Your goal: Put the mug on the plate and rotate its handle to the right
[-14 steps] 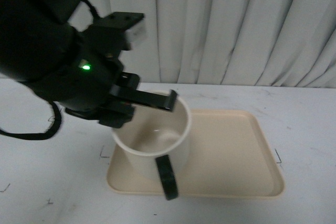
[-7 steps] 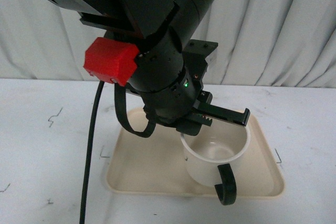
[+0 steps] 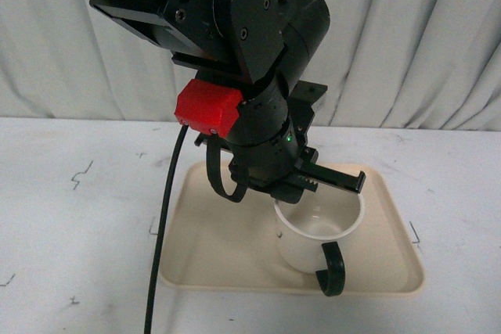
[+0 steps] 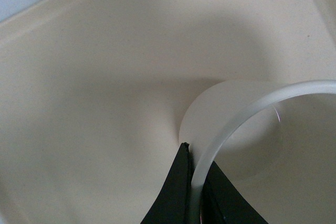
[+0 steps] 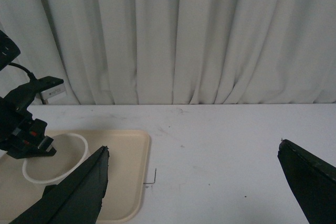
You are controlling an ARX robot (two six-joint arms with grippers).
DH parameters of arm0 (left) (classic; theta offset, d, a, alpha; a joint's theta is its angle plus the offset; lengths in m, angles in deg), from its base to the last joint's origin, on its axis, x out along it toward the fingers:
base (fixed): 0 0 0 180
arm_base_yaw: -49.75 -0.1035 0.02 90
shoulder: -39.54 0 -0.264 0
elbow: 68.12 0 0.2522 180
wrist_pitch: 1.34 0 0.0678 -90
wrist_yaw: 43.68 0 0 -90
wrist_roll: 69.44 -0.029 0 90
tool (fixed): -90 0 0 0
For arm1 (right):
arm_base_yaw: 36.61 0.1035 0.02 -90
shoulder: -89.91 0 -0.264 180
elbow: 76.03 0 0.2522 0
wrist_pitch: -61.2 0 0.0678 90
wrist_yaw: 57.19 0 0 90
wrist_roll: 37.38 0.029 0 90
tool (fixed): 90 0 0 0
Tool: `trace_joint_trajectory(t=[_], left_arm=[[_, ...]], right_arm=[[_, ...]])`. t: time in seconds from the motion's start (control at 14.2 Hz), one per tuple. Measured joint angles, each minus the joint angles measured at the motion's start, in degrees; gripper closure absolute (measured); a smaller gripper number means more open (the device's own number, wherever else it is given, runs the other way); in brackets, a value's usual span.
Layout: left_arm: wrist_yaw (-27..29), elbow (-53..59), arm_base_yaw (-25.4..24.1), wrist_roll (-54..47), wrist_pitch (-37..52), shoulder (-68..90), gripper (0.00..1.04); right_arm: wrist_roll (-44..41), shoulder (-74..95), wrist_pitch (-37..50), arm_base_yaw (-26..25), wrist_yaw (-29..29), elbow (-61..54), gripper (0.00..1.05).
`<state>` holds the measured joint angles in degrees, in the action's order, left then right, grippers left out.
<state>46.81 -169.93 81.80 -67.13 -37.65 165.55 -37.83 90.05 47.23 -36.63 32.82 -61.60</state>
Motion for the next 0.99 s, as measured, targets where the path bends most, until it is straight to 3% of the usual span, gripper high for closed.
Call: trace_joint_trajectory(t=[0.14, 0.28, 0.42, 0.7, 0.85, 0.92, 0.99], left_arm=[[-0.3, -0.3, -0.4, 0.1, -0.4, 0.3, 1.02], [-0.3, -0.3, -0.8, -0.2, -0.6, 0.3, 0.86], [-0.7, 1.5, -1.1, -0.2, -0.5, -2.5, 0.45], [0.7, 10.6, -3.1, -1.2, 8.0, -13.7, 0.07], [2.2, 14.4, -3.9, -1.8, 11.3, -19.1, 0.08], [5.8, 16.5, -4.0, -2.1, 20.7, -20.1, 0.1], [16.7, 25.9, -4.4, -2.3, 42.9, -21.7, 0.22]], right_arm=[[0.0, 0.0, 0.0, 0.0, 0.0, 0.0, 0.06], [0.0, 0.0, 0.0, 0.0, 0.0, 0.0, 0.06], [0.0, 0.0, 0.0, 0.0, 0.0, 0.0, 0.06], [0.0, 0.0, 0.0, 0.0, 0.0, 0.0, 0.06], [0.0, 0.0, 0.0, 0.0, 0.0, 0.0, 0.06], [0.0, 0.0, 0.0, 0.0, 0.0, 0.0, 0.06], [0.0, 0.0, 0.0, 0.0, -0.1, 0.0, 0.06]])
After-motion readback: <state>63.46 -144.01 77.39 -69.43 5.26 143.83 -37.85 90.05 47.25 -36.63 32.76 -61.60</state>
